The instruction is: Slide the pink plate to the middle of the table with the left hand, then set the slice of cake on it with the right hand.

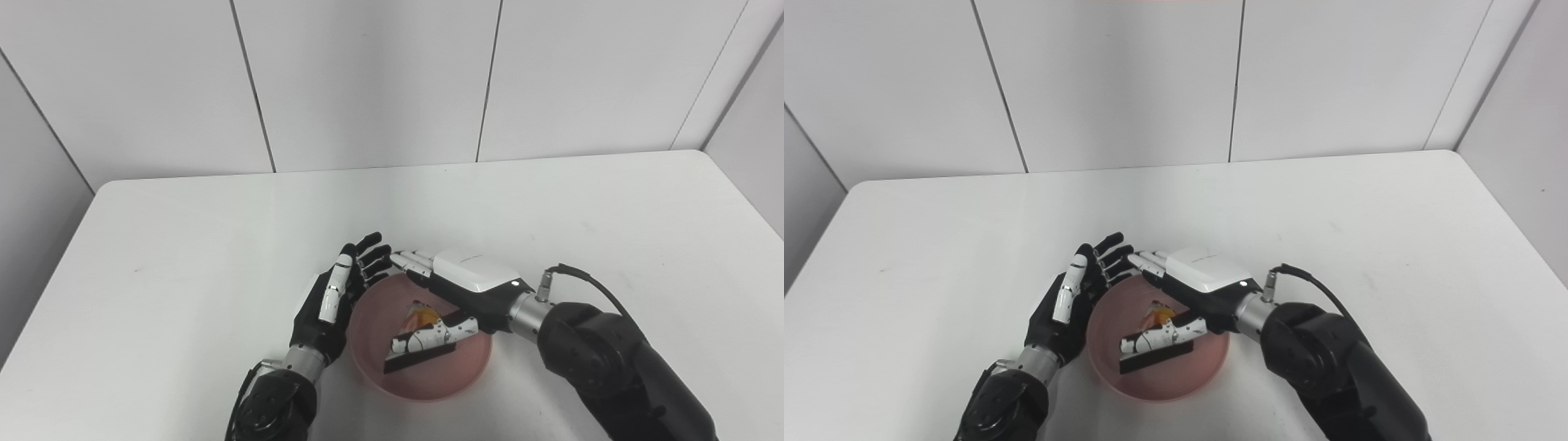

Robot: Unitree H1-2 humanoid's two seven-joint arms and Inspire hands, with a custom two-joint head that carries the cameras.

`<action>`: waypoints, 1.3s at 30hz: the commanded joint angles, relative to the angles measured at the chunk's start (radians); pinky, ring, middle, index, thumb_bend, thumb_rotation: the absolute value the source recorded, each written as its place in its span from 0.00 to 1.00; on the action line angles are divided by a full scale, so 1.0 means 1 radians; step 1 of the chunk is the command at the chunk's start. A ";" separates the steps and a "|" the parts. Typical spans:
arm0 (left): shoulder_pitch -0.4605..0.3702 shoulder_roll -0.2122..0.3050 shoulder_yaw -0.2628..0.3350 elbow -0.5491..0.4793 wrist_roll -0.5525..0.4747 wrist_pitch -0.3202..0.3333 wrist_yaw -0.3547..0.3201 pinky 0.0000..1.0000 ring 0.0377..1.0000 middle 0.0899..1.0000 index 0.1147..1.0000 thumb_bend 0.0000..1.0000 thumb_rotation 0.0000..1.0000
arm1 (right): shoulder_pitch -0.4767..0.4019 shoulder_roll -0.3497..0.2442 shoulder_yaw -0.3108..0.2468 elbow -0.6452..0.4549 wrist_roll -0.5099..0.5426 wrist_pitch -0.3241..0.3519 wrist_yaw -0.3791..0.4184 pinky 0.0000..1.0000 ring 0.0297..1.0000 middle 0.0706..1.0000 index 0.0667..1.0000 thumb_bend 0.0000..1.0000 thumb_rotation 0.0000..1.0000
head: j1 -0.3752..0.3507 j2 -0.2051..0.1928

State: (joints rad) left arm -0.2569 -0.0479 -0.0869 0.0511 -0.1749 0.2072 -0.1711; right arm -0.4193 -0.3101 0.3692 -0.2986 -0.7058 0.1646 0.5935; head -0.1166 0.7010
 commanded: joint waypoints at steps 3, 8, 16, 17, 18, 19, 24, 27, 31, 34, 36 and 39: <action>0.030 -0.003 0.006 -0.004 0.019 -0.019 0.019 0.84 0.84 0.83 0.82 0.45 1.00 | 0.023 0.050 -0.096 -0.031 0.082 -0.032 -0.143 0.88 0.99 1.00 1.00 0.80 1.00 | 0.007 0.169; 0.043 -0.005 0.010 -0.034 0.036 -0.027 0.034 0.85 0.85 0.85 0.83 0.46 1.00 | 0.099 0.108 -0.204 -0.037 0.163 -0.043 -0.288 0.88 0.99 1.00 1.00 0.77 1.00 | 0.013 0.179; 0.073 -0.005 0.015 -0.064 0.062 -0.059 0.061 0.86 0.87 0.87 0.86 0.46 1.00 | 0.222 0.193 -0.325 -0.065 0.303 0.017 -0.400 0.99 1.00 1.00 1.00 0.65 1.00 | 0.019 0.174; 0.076 -0.006 0.017 -0.065 0.061 -0.062 0.062 0.86 0.87 0.87 0.86 0.45 1.00 | 0.231 0.201 -0.334 -0.066 0.312 0.024 -0.409 0.99 1.00 1.00 1.00 0.64 1.00 | 0.019 0.174; 0.081 -0.005 0.018 -0.066 0.060 -0.068 0.060 0.87 0.87 0.88 0.86 0.45 1.00 | 0.252 0.212 -0.348 -0.068 0.336 0.032 -0.418 0.99 1.00 1.00 1.00 0.63 1.00 | 0.022 0.172; 0.084 -0.004 0.019 -0.068 0.060 -0.073 0.059 0.88 0.88 0.89 0.88 0.45 1.00 | 0.266 0.219 -0.358 -0.069 0.353 0.037 -0.424 0.99 1.00 1.00 1.00 0.60 1.00 | 0.022 0.172; 0.109 0.005 0.022 -0.080 0.062 -0.085 0.054 0.90 0.90 0.91 0.89 0.45 1.00 | 0.350 0.240 -0.390 -0.056 0.457 0.028 -0.438 1.00 1.00 1.00 1.00 0.53 1.00 | 0.036 0.159; 0.123 0.016 0.017 -0.087 0.070 -0.088 0.047 0.92 0.92 0.93 0.91 0.46 1.00 | 0.379 0.254 -0.401 -0.027 0.554 0.021 -0.429 1.00 1.00 1.00 1.00 0.47 1.00 | 0.042 0.151; 0.140 0.034 0.008 -0.088 0.061 -0.102 0.020 0.99 0.99 0.99 0.99 0.49 1.00 | 0.381 0.244 -0.397 0.011 0.686 0.040 -0.384 1.00 1.00 1.00 1.00 0.42 1.00 | 0.047 0.146; 0.156 0.038 0.001 -0.106 0.056 -0.106 0.015 1.00 1.00 1.00 1.00 0.50 1.00 | 0.375 0.237 -0.396 0.024 0.744 0.061 -0.376 1.00 1.00 1.00 1.00 0.40 1.00 | 0.051 0.145; 0.166 0.035 -0.002 -0.126 0.062 -0.102 0.019 1.00 1.00 1.00 1.00 0.49 1.00 | 0.374 0.235 -0.396 0.024 0.768 0.073 -0.377 1.00 1.00 1.00 1.00 0.37 1.00 | 0.057 0.144; 0.185 0.034 -0.017 -0.167 0.094 -0.084 0.033 1.00 1.00 1.00 1.00 0.48 1.00 | 0.379 0.237 -0.399 0.027 0.794 0.074 -0.386 1.00 1.00 1.00 1.00 0.34 1.00 | 0.064 0.141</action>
State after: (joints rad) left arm -0.0879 -0.0141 -0.0939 -0.0880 -0.1045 0.1048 -0.1491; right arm -0.0295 -0.0708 -0.0243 -0.2571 0.0638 0.2426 0.2110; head -0.0552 0.7332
